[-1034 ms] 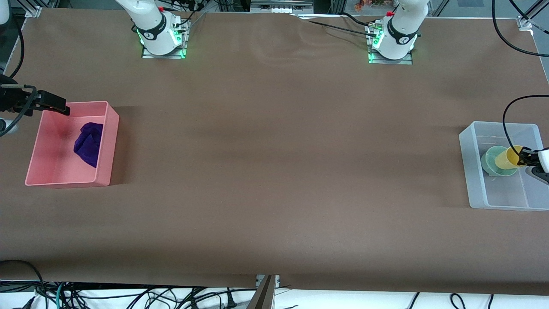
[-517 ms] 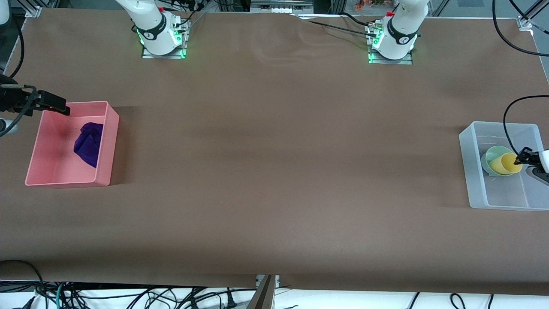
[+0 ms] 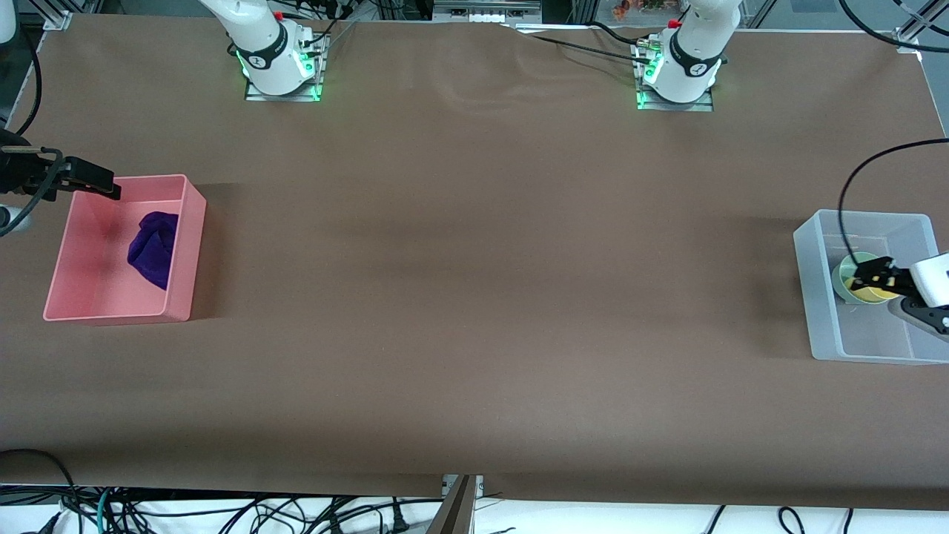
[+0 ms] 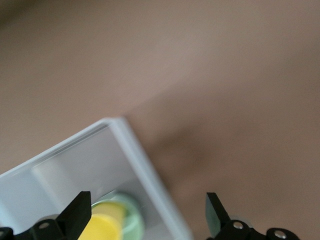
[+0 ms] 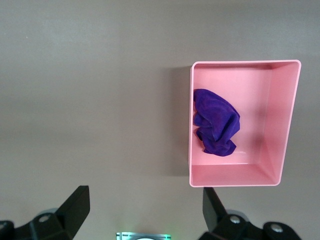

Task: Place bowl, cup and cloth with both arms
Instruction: 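Open the left gripper and lift it away from the clear bin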

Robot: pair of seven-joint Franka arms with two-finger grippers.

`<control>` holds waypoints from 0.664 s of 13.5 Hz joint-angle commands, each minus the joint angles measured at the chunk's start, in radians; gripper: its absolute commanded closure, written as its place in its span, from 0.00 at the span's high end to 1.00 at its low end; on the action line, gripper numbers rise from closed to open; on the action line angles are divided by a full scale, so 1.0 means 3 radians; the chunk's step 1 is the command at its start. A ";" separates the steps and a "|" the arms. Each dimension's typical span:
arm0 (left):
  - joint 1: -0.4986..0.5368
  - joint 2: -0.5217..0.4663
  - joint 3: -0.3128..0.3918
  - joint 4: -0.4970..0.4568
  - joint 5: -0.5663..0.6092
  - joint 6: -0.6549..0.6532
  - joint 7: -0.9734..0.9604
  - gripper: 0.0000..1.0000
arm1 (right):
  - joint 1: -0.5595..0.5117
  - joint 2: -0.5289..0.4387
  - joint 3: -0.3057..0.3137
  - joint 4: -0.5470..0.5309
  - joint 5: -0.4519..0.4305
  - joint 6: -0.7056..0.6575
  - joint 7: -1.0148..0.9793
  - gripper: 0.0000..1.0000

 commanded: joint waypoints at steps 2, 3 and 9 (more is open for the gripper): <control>-0.0009 -0.0098 -0.0401 0.0093 -0.0141 -0.0402 -0.0814 1.00 | -0.0013 0.0027 -0.0009 0.0081 0.0042 -0.0035 0.0036 1.00; -0.0020 -0.0108 -0.0504 0.0164 -0.0126 -0.0550 -0.1008 1.00 | -0.0013 0.0027 -0.0009 0.0081 0.0043 -0.0035 0.0036 1.00; -0.1217 -0.1001 0.0692 -0.0273 -0.0687 -0.0751 -0.1342 1.00 | -0.0018 0.0027 -0.0009 0.0086 0.0042 -0.0030 0.0036 1.00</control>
